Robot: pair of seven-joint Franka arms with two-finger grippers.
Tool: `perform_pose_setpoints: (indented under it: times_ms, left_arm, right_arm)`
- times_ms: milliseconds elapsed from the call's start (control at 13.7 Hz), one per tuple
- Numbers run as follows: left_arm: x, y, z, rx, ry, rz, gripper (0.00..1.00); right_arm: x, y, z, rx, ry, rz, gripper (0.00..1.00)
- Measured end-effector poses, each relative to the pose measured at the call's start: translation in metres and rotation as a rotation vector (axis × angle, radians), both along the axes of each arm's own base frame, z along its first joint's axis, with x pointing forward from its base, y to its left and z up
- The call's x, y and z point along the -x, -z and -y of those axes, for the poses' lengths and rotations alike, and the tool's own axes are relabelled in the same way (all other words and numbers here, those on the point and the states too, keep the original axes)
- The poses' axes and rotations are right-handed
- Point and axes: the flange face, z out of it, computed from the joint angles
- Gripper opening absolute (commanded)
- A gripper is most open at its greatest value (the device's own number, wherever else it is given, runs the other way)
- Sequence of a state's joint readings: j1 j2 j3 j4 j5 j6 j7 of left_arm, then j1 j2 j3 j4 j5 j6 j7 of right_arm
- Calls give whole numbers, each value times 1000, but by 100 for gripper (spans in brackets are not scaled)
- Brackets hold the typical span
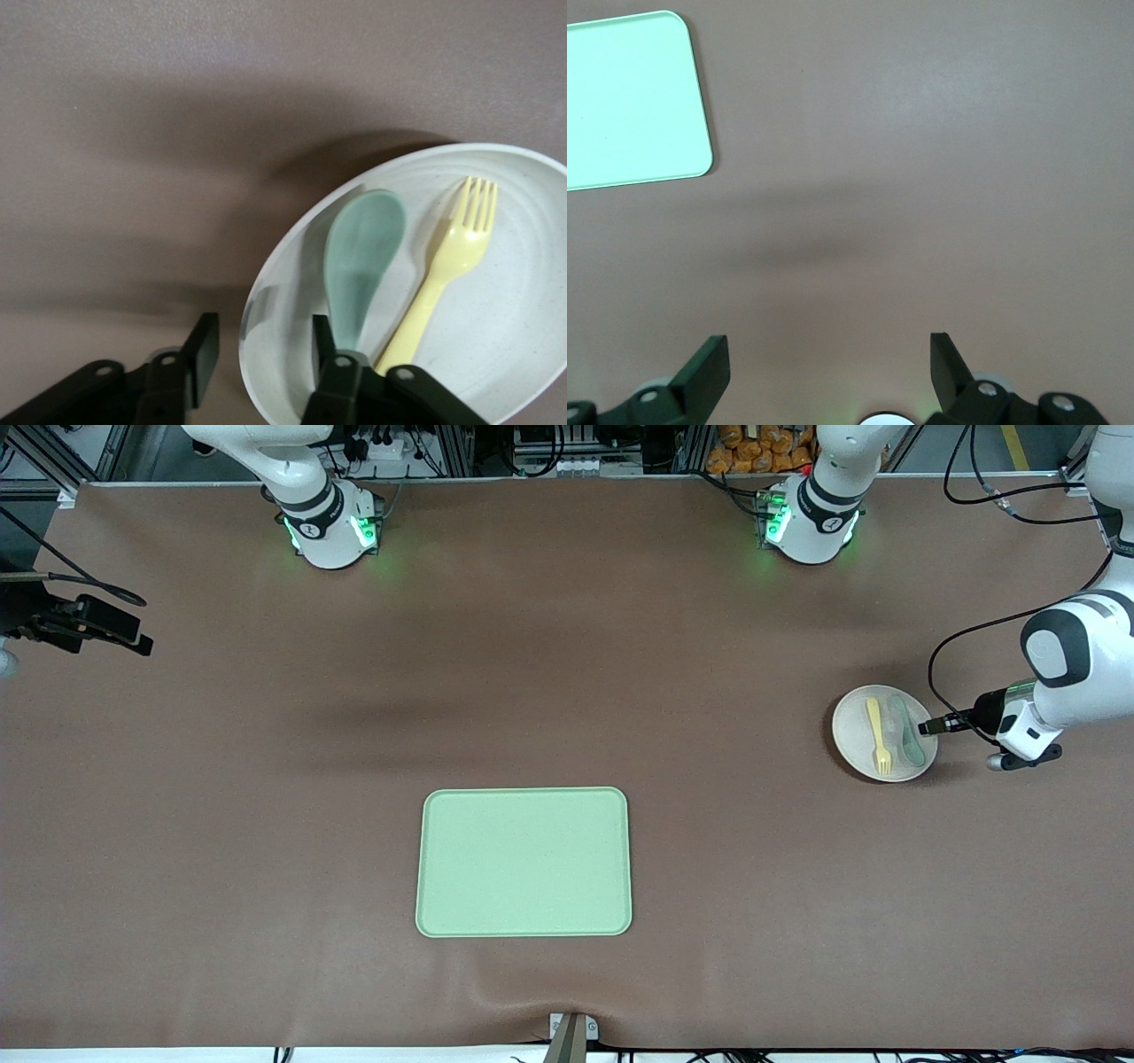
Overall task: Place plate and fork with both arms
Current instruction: 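Close the left gripper on the plate rim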
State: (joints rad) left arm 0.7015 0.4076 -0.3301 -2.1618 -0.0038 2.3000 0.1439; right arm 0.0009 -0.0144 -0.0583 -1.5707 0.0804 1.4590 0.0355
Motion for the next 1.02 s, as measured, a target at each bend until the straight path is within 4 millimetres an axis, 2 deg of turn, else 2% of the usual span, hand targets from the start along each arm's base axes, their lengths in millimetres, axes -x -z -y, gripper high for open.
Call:
perform_pose_setpoints:
  times_ms: [219,365,512,1023]
  left_arm:
    - [1,10,-1,6,-6,1,38]
    - [2,14,-1,9,-8,-1,22]
    - [2,14,-1,9,-9,-1,1]
    - [0,9,-3,6,-8,7,0]
  right_arm:
    - [0,0,0,0,0,0,100]
    - [0,0,0,0,0,-1,100]
    - [0,0,0,0,1,-2,100]
    - [0,3,0,0,3,-9,100]
